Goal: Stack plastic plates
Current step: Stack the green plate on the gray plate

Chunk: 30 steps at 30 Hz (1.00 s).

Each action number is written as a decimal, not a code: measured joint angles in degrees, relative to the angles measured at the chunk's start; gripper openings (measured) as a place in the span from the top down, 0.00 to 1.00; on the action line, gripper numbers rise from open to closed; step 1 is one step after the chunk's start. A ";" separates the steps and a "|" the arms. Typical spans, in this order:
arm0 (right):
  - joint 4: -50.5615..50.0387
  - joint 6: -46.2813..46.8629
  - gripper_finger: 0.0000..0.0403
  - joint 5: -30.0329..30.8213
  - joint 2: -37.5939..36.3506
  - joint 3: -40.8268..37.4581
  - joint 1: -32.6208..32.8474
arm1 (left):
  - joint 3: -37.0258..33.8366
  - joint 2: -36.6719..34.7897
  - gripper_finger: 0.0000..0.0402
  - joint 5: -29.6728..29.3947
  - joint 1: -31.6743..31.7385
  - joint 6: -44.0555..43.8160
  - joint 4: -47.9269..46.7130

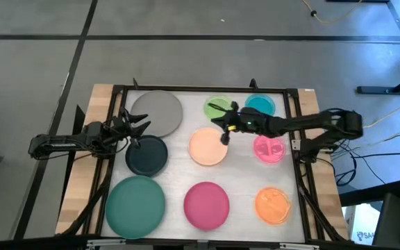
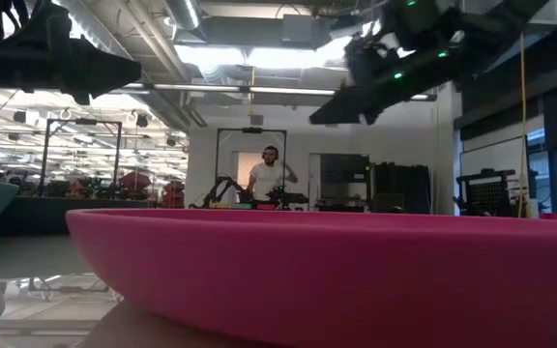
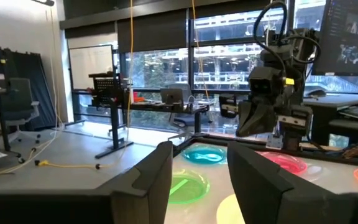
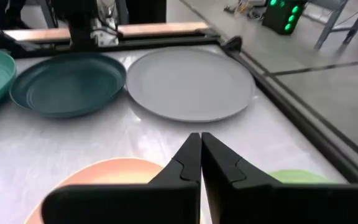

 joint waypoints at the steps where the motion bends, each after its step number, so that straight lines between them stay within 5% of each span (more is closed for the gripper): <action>1: 0.10 -0.03 0.99 0.00 1.93 1.57 0.00 | 0.00 0.00 0.63 0.01 0.00 0.37 0.00; 19: 0.76 -2.54 0.97 -0.02 27.95 29.56 1.33 | 0.00 0.37 0.70 0.62 -0.01 2.05 -1.07; 30: -8.41 -4.18 0.66 -1.18 33.55 38.17 2.22 | 0.01 0.55 0.70 0.14 0.00 2.31 -2.43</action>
